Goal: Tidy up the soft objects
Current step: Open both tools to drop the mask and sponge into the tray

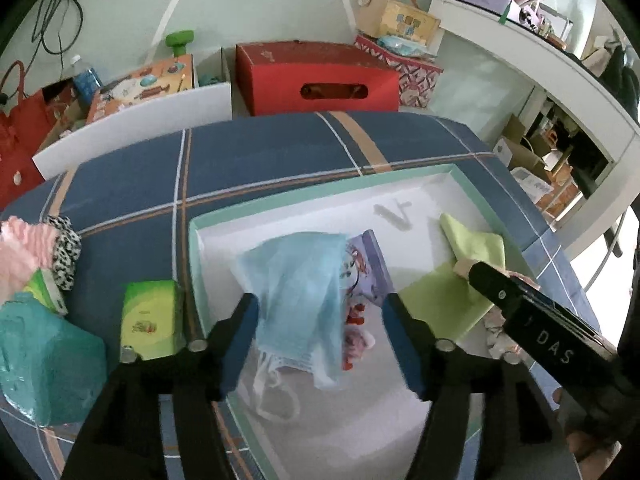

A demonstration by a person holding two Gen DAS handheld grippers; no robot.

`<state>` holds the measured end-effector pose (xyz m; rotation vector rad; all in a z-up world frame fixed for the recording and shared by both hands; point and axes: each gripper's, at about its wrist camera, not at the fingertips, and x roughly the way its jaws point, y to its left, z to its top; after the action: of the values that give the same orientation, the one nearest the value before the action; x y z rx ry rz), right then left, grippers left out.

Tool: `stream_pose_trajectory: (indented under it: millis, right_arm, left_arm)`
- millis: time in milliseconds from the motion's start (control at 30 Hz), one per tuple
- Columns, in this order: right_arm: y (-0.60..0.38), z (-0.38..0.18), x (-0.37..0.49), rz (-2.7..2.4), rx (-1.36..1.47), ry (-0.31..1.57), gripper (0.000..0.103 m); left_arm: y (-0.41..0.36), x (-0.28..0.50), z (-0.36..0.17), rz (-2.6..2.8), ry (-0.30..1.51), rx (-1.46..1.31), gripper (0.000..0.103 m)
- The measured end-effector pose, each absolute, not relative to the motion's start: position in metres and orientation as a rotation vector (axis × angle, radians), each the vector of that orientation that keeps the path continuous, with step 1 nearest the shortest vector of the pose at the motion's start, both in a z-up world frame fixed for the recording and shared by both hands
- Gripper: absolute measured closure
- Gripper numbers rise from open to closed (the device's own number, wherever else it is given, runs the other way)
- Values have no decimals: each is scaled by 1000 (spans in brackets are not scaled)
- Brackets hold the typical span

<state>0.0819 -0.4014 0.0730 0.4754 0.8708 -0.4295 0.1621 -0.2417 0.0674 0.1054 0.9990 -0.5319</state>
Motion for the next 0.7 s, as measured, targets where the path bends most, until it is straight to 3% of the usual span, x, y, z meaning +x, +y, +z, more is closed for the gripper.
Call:
stream_pose_trajectory:
  millis: [67, 233, 333, 467, 533, 600, 700]
  right_arm:
    - [-399, 77, 81, -436, 459, 879, 39]
    - [-392, 91, 77, -432, 419, 881, 24]
    - [-389, 97, 76, -434, 398, 873, 16]
    - [-384, 103, 75, -425, 387, 867, 13]
    - [-380, 106, 74, -418, 387, 851, 0]
    - [-377, 110, 73, -413, 383, 832, 0]
    - [-371, 112, 74, -394, 380, 830, 0]
  left_arm:
    - [-239, 159, 72, -532, 988, 99, 20]
    - [-233, 156, 78, -517, 982, 97, 10]
    - [-226, 155, 82, -504, 979, 81, 9]
    - [-215, 153, 90, -489, 959, 57, 9]
    - [-209, 150, 97, -484, 943, 46, 9]
    - [-201, 148, 105, -469, 922, 39, 1]
    - [-187, 147, 115, -436, 896, 30, 0]
